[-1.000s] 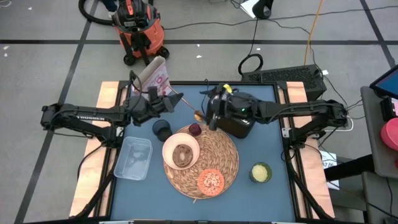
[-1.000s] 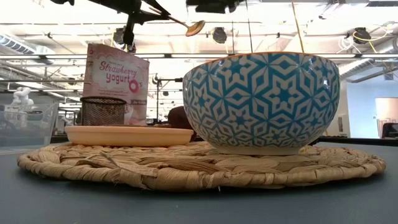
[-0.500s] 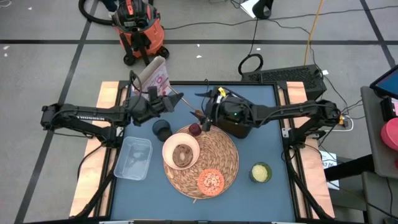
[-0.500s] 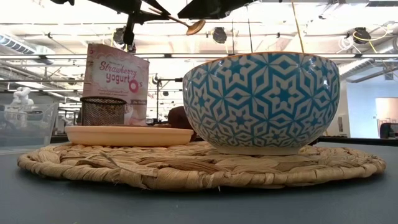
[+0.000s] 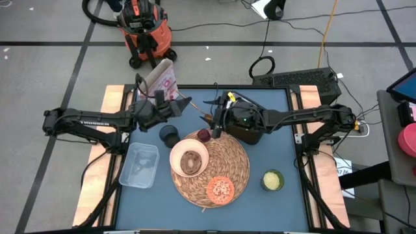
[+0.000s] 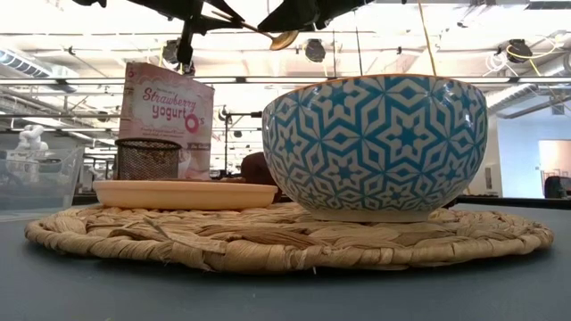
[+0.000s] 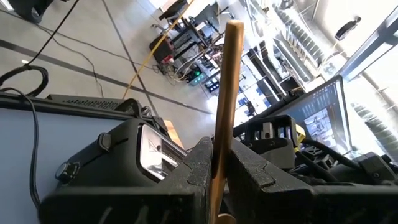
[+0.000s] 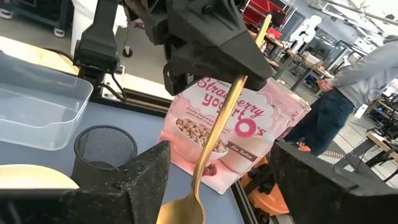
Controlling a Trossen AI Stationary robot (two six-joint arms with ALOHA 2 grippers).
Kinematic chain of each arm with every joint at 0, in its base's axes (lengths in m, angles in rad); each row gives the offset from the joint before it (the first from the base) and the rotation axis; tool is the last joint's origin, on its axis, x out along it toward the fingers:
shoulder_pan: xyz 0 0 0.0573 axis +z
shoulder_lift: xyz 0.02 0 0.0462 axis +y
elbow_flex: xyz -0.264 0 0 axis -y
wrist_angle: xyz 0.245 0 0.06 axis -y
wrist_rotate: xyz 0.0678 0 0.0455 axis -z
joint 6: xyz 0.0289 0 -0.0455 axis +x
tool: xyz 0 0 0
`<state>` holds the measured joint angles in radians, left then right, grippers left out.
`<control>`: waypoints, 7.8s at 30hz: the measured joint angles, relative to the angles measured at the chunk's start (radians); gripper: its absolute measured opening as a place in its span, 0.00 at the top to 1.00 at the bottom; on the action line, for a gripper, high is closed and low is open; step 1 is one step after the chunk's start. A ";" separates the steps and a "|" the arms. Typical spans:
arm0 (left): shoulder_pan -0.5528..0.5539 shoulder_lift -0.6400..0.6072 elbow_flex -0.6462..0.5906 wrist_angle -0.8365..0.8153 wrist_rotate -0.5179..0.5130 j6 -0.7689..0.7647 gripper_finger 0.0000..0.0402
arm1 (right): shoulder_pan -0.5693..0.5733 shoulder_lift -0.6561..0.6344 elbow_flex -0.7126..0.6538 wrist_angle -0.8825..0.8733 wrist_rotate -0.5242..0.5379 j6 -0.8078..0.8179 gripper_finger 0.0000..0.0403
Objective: Arrange a breakfast setting
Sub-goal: Put the gold spoon on the placemat beside the orange bowl
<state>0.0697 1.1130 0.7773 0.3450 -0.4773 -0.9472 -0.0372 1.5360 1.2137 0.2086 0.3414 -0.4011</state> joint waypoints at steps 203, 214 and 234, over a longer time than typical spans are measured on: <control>-0.164 0.681 0.450 -0.242 0.574 0.236 0.86 | 0.019 -0.200 -0.042 -0.990 -0.629 -0.116 0.98; -0.164 0.681 0.450 -0.244 0.573 0.226 0.93 | 0.019 -0.200 -0.042 -0.991 -0.628 -0.115 0.98; -0.164 0.681 0.449 -0.247 0.573 0.212 0.93 | 0.019 -0.200 -0.042 -0.950 -0.633 -0.110 0.82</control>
<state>-0.0940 1.7935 1.2266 0.0982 0.0959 -0.7353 -0.0177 1.3357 1.1721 -0.7410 -0.2916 -0.5114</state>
